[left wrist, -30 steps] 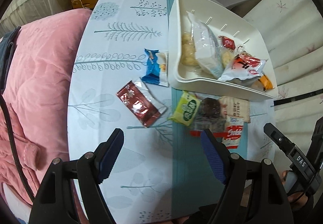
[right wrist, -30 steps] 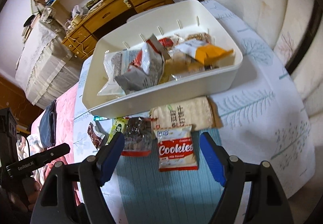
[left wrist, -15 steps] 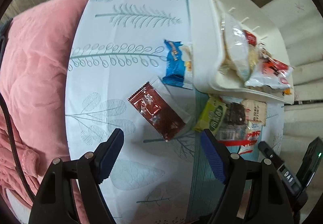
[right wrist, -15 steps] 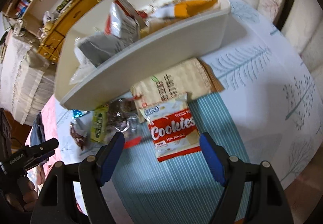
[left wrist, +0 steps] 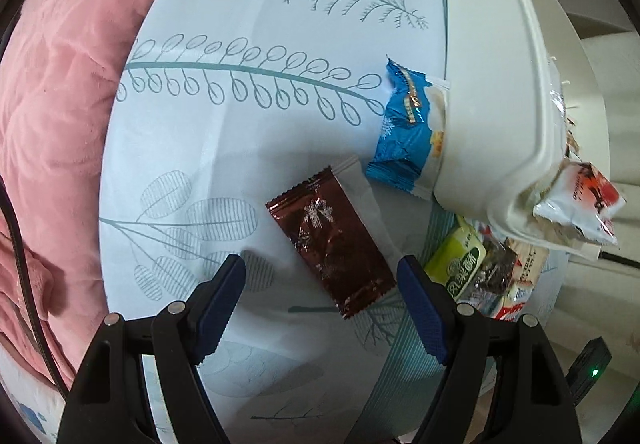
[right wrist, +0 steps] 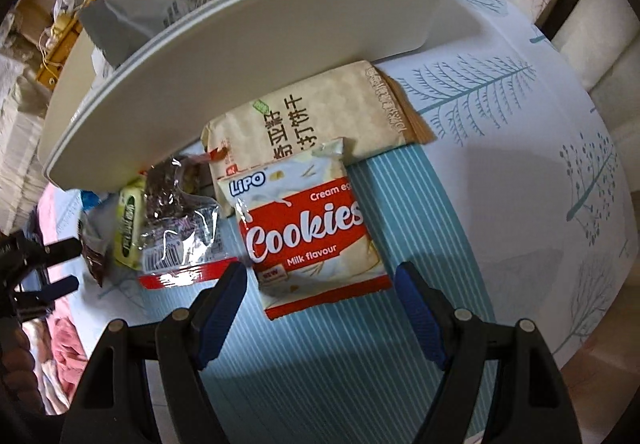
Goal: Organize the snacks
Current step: 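Grasp the brown snowflake packet with left tool while right tool grasps the red Cookies bag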
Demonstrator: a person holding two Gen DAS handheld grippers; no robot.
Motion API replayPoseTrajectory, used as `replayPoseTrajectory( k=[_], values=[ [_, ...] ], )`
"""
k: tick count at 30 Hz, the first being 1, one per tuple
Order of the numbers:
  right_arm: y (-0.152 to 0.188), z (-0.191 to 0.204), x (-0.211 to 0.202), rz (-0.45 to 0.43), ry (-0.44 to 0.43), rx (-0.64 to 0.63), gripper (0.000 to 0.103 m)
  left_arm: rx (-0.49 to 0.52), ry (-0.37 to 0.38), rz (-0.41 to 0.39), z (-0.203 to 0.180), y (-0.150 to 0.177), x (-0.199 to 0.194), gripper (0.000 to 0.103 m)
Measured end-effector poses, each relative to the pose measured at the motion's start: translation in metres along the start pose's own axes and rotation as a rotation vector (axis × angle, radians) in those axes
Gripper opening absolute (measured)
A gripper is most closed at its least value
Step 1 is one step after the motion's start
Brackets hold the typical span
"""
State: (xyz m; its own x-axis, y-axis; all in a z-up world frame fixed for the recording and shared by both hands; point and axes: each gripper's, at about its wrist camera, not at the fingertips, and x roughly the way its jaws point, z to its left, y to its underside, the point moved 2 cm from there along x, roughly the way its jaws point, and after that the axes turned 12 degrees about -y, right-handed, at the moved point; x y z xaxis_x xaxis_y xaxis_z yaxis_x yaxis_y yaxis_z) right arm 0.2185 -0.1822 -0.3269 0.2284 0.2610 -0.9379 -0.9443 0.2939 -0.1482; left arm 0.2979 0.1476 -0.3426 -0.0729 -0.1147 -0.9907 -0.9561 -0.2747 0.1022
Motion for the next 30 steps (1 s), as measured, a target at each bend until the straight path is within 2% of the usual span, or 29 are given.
replayPoseTrajectory(
  k=[8,12,19,21,25,30],
  values=[
    [-0.002,0.015,0.008,0.006,0.059,-0.118,0.076,0.0,-0.048,-0.006,-0.014,-0.008,0.005,0.076],
    [-0.003,0.025,0.011,0.01,0.084,-0.187,0.066,-0.013,-0.085,-0.013,-0.024,-0.009,0.006,0.075],
    [0.001,0.038,0.012,0.024,0.074,-0.224,0.059,-0.032,-0.157,-0.027,-0.025,-0.002,0.004,0.057],
    [-0.004,0.025,0.008,0.028,0.064,-0.228,0.056,-0.042,-0.163,-0.03,-0.025,-0.002,0.003,0.052],
    [0.001,0.032,0.006,0.04,0.05,-0.23,0.053,-0.06,-0.143,-0.034,-0.019,-0.001,-0.003,0.037],
    [0.011,0.033,0.001,0.049,0.028,-0.222,0.05,-0.073,-0.115,-0.031,-0.011,0.0,-0.003,0.03]
  ],
)
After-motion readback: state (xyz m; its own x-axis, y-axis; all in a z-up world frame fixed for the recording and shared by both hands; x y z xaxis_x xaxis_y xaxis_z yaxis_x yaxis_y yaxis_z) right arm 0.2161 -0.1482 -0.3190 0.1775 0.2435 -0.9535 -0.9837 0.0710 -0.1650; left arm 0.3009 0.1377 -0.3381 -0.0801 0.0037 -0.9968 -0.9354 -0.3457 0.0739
